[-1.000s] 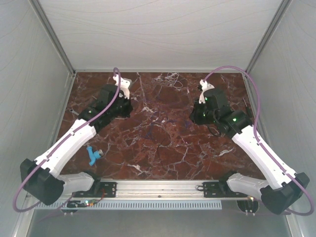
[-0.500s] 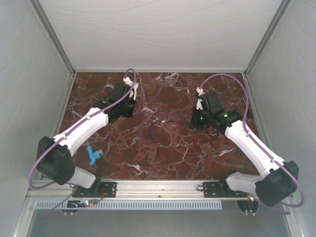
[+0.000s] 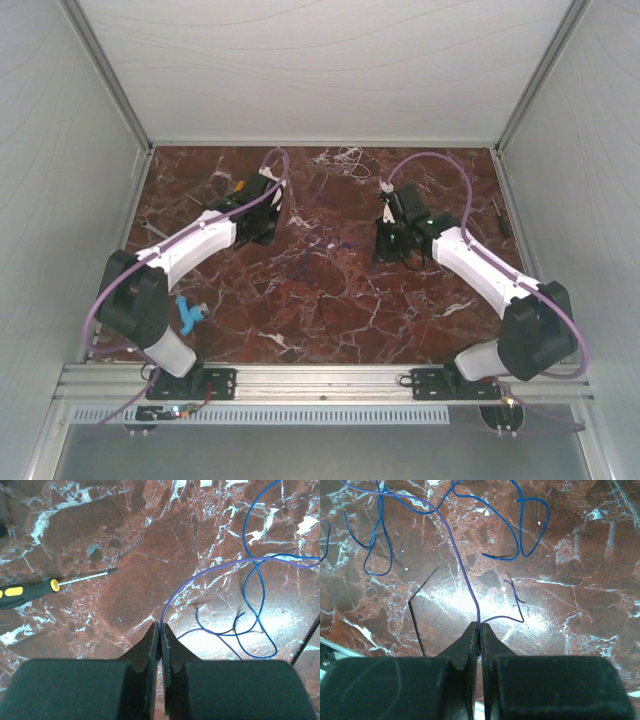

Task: Zip-tie the wires
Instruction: Straighten the cable at the center of the board.

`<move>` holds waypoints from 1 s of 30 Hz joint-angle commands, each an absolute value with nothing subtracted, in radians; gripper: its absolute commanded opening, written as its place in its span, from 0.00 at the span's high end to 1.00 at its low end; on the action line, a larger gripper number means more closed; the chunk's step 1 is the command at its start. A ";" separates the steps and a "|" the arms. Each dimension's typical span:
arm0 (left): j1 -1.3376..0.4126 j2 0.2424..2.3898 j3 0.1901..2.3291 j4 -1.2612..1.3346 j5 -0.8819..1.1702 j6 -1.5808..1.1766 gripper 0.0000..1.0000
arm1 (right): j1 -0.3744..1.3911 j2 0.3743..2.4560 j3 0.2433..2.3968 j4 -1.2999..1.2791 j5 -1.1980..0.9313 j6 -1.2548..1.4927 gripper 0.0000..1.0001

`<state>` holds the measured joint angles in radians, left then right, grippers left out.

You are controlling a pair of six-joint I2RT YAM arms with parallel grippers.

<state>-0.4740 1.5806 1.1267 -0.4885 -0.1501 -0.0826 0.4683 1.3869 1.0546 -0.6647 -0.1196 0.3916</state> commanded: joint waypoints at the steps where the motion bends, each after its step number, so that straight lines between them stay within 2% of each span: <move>1: -0.474 1.640 1.218 -0.529 -0.156 -0.117 1.00 | 0.455 1.430 1.042 -0.607 -0.124 0.408 1.00; 9: -0.471 1.778 1.326 -0.591 -0.143 -0.149 1.00 | 0.445 1.518 1.044 -0.558 -0.130 0.426 1.00; 19: -0.471 1.847 1.410 -0.599 -0.115 -0.149 1.00 | 0.421 1.581 1.040 -0.525 -0.097 0.437 1.00; 30: -0.470 1.850 1.338 -0.572 -0.030 -0.167 1.00 | 0.383 1.589 1.012 -0.529 -0.052 0.453 1.00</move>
